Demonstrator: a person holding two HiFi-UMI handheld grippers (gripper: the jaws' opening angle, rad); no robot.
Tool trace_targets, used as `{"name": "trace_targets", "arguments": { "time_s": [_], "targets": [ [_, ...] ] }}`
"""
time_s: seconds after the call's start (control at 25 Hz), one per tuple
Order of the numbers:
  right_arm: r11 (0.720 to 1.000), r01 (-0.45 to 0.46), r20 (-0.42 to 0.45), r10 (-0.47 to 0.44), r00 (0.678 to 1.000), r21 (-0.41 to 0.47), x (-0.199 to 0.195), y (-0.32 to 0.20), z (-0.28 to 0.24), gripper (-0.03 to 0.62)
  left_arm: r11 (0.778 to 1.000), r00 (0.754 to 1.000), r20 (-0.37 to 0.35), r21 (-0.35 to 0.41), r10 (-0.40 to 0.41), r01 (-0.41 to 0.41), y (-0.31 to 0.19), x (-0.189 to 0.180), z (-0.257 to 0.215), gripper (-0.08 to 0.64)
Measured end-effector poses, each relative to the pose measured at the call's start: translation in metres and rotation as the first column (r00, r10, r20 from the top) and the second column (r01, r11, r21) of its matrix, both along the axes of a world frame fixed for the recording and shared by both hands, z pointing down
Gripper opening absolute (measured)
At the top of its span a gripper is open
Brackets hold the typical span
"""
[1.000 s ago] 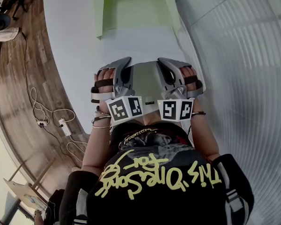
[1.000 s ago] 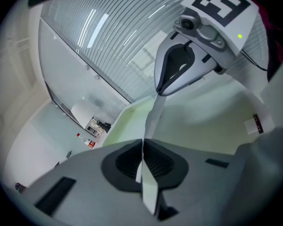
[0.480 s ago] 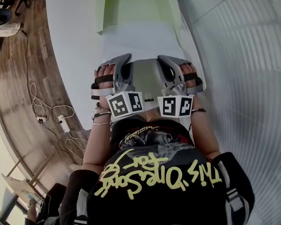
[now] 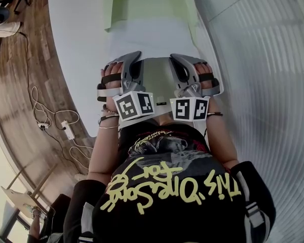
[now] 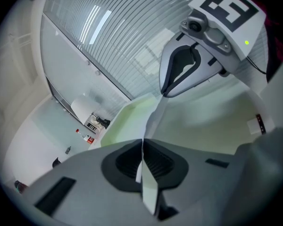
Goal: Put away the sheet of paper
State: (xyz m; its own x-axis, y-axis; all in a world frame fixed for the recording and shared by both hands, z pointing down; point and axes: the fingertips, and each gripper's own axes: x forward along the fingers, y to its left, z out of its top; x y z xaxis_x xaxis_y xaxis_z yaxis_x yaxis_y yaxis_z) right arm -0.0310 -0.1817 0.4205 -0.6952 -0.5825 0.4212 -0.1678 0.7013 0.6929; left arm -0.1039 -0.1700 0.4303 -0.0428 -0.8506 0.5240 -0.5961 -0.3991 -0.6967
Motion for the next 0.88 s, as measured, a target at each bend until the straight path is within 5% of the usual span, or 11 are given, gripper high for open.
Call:
{"name": "trace_targets", "arguments": {
  "time_s": [0.88],
  "targets": [
    [1.0, -0.015, -0.013, 0.015, 1.0, -0.013, 0.002, 0.001, 0.011, 0.008, 1.0, 1.0, -0.021, -0.013, 0.005, -0.005, -0.001, 0.0, 0.01, 0.009]
  ]
}}
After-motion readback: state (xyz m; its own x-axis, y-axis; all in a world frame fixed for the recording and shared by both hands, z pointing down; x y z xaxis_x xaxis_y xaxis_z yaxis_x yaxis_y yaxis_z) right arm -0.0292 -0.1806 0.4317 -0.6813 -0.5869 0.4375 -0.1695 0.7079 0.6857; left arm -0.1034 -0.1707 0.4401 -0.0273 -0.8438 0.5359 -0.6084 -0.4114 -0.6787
